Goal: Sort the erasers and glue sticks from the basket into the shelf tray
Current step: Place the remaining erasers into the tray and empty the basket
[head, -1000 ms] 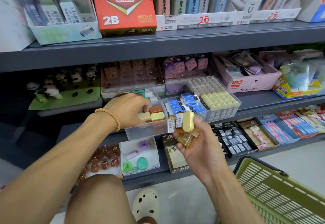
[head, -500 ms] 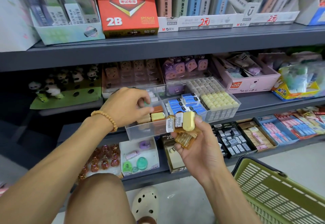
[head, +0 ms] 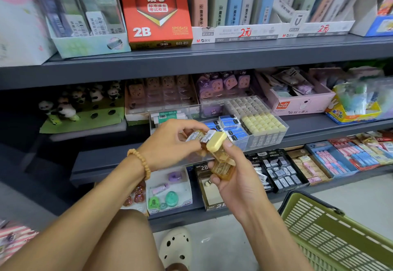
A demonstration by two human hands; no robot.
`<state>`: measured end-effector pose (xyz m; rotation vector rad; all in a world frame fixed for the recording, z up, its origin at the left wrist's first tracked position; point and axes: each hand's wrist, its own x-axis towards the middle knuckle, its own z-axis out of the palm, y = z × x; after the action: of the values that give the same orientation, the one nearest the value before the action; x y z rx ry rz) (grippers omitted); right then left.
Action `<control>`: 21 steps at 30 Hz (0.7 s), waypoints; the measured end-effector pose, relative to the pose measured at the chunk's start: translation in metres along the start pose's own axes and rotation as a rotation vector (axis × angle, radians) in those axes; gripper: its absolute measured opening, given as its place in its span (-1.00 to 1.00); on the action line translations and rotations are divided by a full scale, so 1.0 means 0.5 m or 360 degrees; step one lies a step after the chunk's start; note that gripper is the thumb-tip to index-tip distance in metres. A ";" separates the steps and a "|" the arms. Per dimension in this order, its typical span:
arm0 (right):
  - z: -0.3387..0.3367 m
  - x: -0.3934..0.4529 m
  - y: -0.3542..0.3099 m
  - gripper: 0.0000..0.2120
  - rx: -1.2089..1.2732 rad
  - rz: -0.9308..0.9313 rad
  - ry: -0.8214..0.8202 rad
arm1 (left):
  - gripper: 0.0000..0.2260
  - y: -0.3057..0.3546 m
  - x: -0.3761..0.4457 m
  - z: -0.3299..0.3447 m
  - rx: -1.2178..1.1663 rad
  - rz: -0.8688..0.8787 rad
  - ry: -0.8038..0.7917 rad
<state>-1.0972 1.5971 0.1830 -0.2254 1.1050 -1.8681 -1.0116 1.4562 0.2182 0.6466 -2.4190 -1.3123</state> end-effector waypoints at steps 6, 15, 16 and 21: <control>-0.001 0.000 0.004 -0.83 0.0058 0.0008 -0.0081 | -0.68 0.005 -0.009 -0.015 -0.0342 -0.0126 0.0013; -0.019 0.008 0.006 -0.66 0.0071 0.0002 -0.0025 | -0.80 -0.031 0.005 -0.083 0.0413 -0.0122 0.0195; -0.022 0.009 0.008 -0.66 0.0069 0.0004 -0.0017 | -0.77 -0.030 0.006 -0.091 0.0528 -0.0113 0.0125; -0.030 0.013 0.009 -0.56 0.0063 -0.0004 0.0004 | -0.73 -0.015 0.020 -0.091 0.0969 -0.0100 -0.0047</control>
<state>-1.1064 1.6001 0.1692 -0.2019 1.0689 -1.8910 -0.9971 1.4154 0.2367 0.8551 -2.8490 -0.5830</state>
